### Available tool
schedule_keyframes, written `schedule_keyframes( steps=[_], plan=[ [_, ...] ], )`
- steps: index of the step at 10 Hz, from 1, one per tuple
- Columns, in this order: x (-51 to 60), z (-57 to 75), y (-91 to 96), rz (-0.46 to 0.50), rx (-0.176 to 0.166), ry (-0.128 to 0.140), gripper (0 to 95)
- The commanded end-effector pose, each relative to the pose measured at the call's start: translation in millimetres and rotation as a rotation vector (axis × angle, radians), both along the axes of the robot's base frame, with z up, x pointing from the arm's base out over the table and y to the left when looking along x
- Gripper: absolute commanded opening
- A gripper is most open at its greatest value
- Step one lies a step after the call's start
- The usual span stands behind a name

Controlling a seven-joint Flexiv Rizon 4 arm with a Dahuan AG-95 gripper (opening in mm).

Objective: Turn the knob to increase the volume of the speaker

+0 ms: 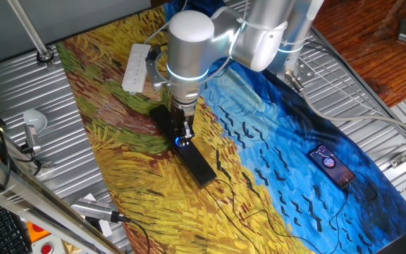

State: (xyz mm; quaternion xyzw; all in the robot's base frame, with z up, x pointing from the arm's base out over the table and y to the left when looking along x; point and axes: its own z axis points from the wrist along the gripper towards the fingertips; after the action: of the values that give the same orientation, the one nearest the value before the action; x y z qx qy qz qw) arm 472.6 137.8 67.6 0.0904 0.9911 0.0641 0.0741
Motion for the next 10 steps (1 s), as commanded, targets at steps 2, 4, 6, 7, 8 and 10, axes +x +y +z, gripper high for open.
schedule_keyframes(
  steps=[2,4,6,7,8,10],
  plan=[
    [-0.5,-0.1,-0.5,0.118,-0.048,-0.018,38.0],
    [-0.4,0.7,-0.5,0.257,-0.094,-0.027,38.0],
    [-0.4,0.7,-0.5,0.427,-0.168,-0.028,38.0],
    [-0.4,0.7,-0.5,0.427,-0.168,-0.028,38.0],
    [-0.2,1.4,-0.4,0.553,-0.193,-0.043,38.0],
    [-0.6,7.6,-0.1,0.66,-0.21,-0.053,38.0]
  ],
)
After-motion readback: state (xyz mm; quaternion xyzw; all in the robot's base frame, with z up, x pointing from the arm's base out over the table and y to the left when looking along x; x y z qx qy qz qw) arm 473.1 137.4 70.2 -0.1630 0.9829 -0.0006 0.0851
